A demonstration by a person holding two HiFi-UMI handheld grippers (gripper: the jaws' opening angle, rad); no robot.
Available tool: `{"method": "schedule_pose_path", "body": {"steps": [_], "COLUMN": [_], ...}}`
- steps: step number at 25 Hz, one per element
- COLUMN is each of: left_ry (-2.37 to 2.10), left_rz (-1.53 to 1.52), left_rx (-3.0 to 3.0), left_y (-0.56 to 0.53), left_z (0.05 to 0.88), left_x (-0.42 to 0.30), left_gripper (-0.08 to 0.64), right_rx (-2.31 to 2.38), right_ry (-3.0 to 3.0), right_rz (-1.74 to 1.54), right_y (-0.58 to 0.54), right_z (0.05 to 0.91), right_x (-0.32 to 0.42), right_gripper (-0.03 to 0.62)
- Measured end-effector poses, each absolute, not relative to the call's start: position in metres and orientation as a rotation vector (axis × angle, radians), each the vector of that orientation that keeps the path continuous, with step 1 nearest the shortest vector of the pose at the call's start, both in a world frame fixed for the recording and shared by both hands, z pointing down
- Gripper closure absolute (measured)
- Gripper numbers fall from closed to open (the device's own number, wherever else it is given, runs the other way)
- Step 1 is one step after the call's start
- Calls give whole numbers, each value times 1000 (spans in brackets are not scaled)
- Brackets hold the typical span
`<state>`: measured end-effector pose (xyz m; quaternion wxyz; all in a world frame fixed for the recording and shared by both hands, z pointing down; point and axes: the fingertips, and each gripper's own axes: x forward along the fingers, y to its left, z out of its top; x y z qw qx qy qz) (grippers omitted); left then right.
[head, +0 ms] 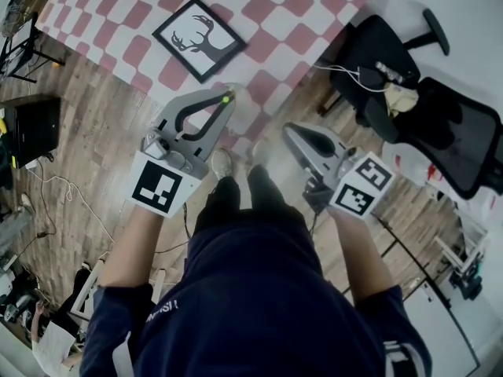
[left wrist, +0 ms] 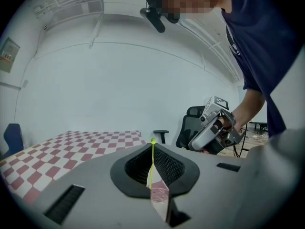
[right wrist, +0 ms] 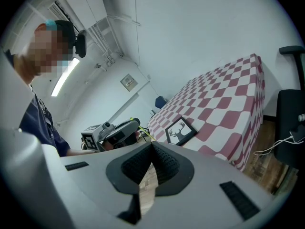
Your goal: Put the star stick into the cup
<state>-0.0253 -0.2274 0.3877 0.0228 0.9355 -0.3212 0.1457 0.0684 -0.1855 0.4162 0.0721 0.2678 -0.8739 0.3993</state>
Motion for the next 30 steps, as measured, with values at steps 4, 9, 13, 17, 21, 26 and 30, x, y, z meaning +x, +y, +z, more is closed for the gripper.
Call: {"method": "schedule_pose_path", "body": {"steps": [4,9,13,17,21,26,30], "left_ry": [-932,-864,-834,-803,-792,-764,-739], "left_rz": [419,399,392,384,374,371,378], "left_rx": [2896,2894,2887,2868,2837,2800,2809], "left_y": [-210,-190,-176,-163,-152,-137,-128], "left_z": [390,395,399,404,410,422,427], "left_x": [-16,-11,-10,-10,-12,-11,-9], "left_gripper": [514,492,482,471,463,451,446], "right_rx": [793,775,767,762,758,756,765], "right_ry": [-2615,-2614,-2607,-2602,-2594,-2589,-2575], "right_rz": [1212,1219,1221,1223,1220,1213,1216], "right_y": [-178,-168,-158,-149,-140,-130,-122], "right_z": [420,423,426,428,429,430,432], "right_x": [68,62,58,54,49,45,44], "right_gripper": [577,577,577,577,577,577,577]}}
